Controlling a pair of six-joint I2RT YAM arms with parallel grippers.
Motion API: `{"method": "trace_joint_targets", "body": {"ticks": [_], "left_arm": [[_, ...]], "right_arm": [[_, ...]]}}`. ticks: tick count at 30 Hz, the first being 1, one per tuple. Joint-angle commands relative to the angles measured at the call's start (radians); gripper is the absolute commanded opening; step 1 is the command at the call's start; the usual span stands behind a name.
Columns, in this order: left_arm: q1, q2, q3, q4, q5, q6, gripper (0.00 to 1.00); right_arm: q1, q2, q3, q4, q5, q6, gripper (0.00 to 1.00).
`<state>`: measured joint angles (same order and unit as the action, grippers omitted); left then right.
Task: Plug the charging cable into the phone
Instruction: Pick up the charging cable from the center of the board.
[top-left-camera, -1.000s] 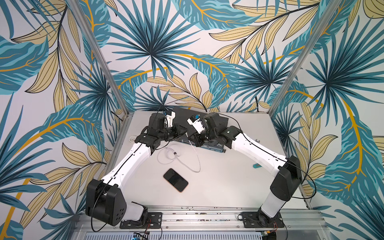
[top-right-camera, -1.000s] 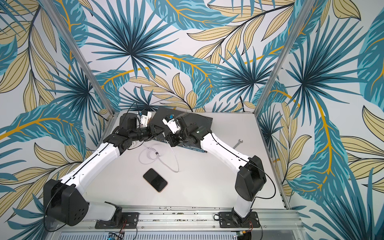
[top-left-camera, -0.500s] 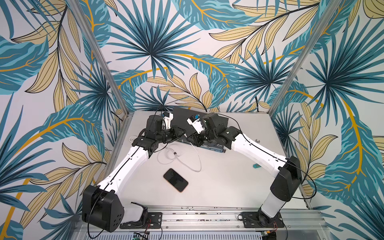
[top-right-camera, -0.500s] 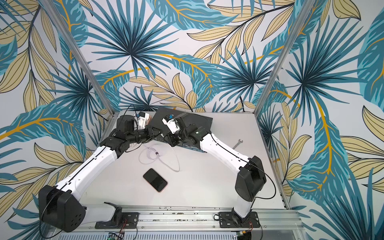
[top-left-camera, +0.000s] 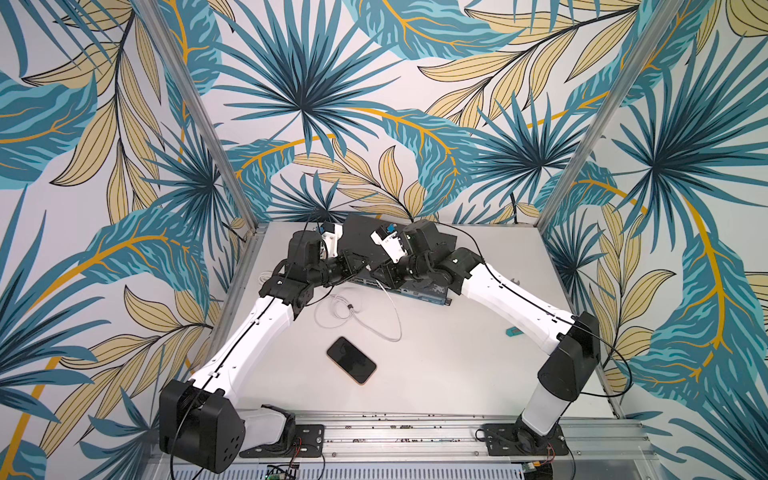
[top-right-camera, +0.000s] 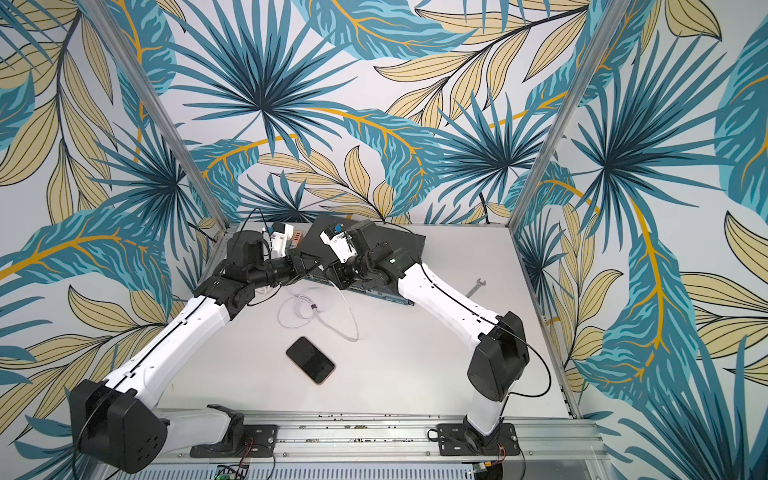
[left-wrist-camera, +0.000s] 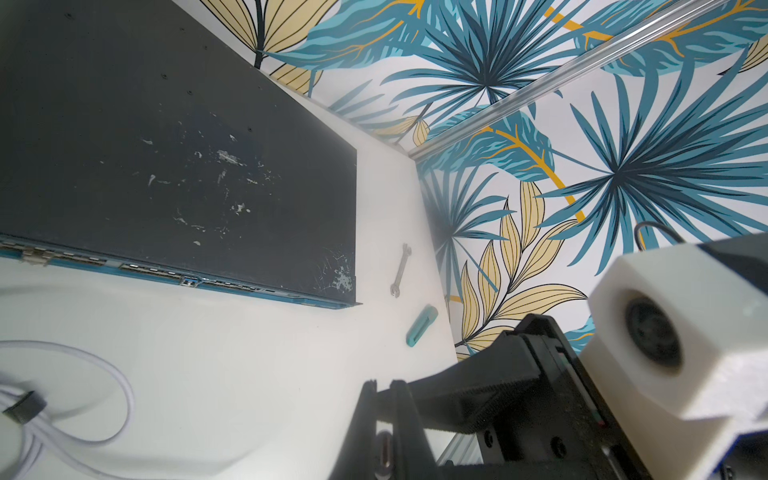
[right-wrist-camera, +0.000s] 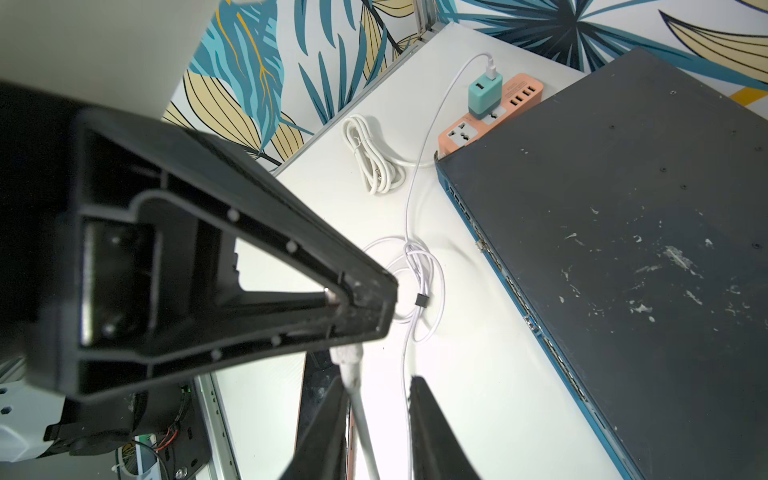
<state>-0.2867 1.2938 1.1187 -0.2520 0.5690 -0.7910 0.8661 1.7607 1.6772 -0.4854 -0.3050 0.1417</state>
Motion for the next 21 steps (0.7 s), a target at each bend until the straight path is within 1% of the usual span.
{"method": "trace_joint_targets", "body": {"ticks": [1,5,7,16,19,21], "left_arm": [[-0.004,-0.020,-0.004,-0.023,0.035,0.019,0.00],[-0.004,-0.018,0.002,-0.023,0.033,0.021,0.00],[-0.004,-0.018,0.005,-0.054,0.026,0.025,0.00],[-0.003,-0.013,0.017,-0.068,0.025,0.035,0.00],[-0.003,-0.014,0.014,-0.065,0.027,0.033,0.00],[-0.003,-0.016,0.008,-0.064,0.026,0.032,0.00]], "right_arm": [[0.007,0.031,0.032,0.017,0.024,0.000,0.29],[0.015,0.045,0.058,0.008,0.030,-0.002,0.29],[0.018,0.052,0.069,0.005,0.031,-0.002,0.29],[0.024,0.052,0.063,0.002,0.062,0.001,0.27],[0.026,0.052,0.064,0.008,0.091,0.007,0.22],[0.026,0.052,0.064,0.011,0.119,0.011,0.16]]}}
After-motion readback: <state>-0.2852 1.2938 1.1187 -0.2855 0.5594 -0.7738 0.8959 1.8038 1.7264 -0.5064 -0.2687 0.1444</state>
